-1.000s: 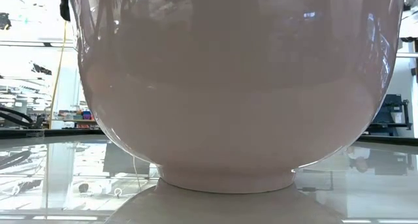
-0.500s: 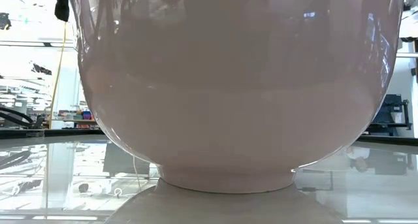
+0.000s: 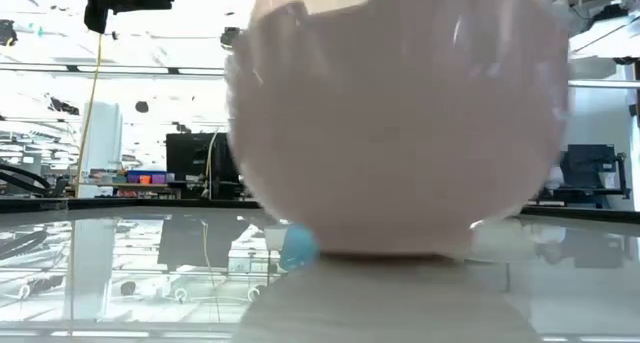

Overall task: Nest bowls inside each other
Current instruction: Stack the orange bowl on top of the white bowl, then stack the gray bowl on top of the orange bowl

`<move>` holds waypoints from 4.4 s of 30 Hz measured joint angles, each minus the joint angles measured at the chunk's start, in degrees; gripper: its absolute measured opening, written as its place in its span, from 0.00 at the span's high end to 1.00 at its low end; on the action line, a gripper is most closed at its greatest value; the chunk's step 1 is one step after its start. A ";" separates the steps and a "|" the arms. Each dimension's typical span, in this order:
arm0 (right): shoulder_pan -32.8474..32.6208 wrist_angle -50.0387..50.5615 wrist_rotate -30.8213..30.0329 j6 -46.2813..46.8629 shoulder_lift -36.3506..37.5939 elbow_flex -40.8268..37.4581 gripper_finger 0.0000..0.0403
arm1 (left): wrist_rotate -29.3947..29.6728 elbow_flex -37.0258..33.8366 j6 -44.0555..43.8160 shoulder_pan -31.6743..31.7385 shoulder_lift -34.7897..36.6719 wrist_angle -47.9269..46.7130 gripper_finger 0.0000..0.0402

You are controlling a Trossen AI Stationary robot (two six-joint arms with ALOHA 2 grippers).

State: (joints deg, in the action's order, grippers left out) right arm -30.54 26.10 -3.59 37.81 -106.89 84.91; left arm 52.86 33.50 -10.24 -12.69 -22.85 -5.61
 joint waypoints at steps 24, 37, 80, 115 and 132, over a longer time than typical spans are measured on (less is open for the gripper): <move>0.17 -3.39 -5.79 7.56 -7.00 -0.24 0.61 | -0.63 0.00 -0.48 0.00 0.02 -0.09 0.85; 0.24 -10.69 -5.71 11.46 -5.62 -0.33 0.43 | -1.57 0.00 -0.50 0.00 0.02 -0.12 0.85; 22.50 21.95 -32.43 6.86 29.72 -16.72 0.43 | -5.07 0.01 -5.18 -0.01 -0.02 -3.02 0.85; 71.60 18.52 10.99 -43.49 25.74 -29.01 0.43 | -3.89 0.00 -14.03 -0.02 -0.03 -2.24 0.85; 73.50 16.08 17.66 -43.89 15.52 -28.61 0.92 | -1.90 0.00 -14.47 -0.02 -0.04 -0.91 0.85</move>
State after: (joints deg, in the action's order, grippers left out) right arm 42.96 42.18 14.07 -6.09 -91.37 56.29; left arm 50.96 33.50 -24.71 -12.71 -22.90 -6.52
